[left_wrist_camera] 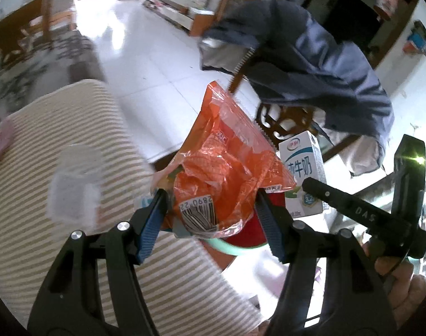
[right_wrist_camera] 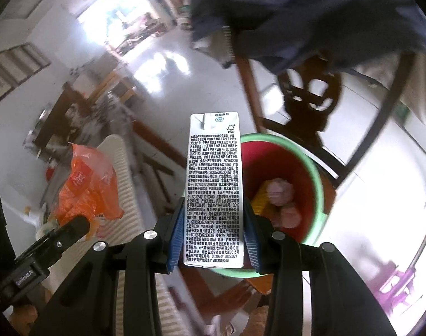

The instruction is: Collect trash

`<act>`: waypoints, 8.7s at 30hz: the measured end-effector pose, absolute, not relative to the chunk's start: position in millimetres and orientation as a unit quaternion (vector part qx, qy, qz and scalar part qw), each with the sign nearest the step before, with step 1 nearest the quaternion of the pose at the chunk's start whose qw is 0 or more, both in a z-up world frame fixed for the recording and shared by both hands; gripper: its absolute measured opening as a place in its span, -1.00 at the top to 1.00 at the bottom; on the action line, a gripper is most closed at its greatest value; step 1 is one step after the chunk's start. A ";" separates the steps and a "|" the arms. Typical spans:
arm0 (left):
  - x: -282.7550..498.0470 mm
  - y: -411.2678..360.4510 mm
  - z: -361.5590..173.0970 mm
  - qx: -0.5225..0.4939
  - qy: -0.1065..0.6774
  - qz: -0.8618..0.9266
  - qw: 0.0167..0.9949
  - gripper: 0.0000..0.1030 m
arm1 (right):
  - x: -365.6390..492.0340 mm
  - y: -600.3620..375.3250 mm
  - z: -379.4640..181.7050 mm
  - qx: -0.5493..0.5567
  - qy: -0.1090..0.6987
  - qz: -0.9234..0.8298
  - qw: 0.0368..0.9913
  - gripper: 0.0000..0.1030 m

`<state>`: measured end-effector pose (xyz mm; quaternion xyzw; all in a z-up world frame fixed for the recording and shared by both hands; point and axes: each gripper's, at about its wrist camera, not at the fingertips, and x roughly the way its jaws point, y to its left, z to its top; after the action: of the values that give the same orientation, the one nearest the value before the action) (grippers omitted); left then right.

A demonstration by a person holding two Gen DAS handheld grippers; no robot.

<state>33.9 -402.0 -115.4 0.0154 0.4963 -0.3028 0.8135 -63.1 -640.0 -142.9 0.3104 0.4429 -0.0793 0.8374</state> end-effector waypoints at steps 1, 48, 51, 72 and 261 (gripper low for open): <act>34.1 -411.9 -118.7 0.021 0.500 -0.310 0.808 -0.20 | -65.2 -645.2 -144.9 0.315 0.443 -0.084 0.835 0.27; 37.9 -309.3 -113.0 -0.049 0.494 -0.283 0.821 -0.51 | -22.3 -571.5 -138.2 0.288 0.445 -0.055 0.846 -0.20; 38.0 -282.0 -110.7 -0.062 0.489 -0.261 0.830 -0.51 | -11.2 -542.7 -138.0 0.272 0.456 -0.022 0.847 -0.26; 34.2 -58.3 -122.3 -0.139 0.481 -0.084 0.862 -0.51 | 74.7 -352.9 -185.8 0.159 0.546 0.033 0.822 -0.36; 115.8 16.0 -112.2 -0.048 0.460 -0.042 0.886 -0.57 | 222.6 -218.4 -181.2 0.314 0.558 0.087 0.763 -0.46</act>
<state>115.8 16.0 -112.2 -0.0482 0.4598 -0.0424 0.8857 222.6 -218.4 -181.2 0.3145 0.5584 0.0870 0.7627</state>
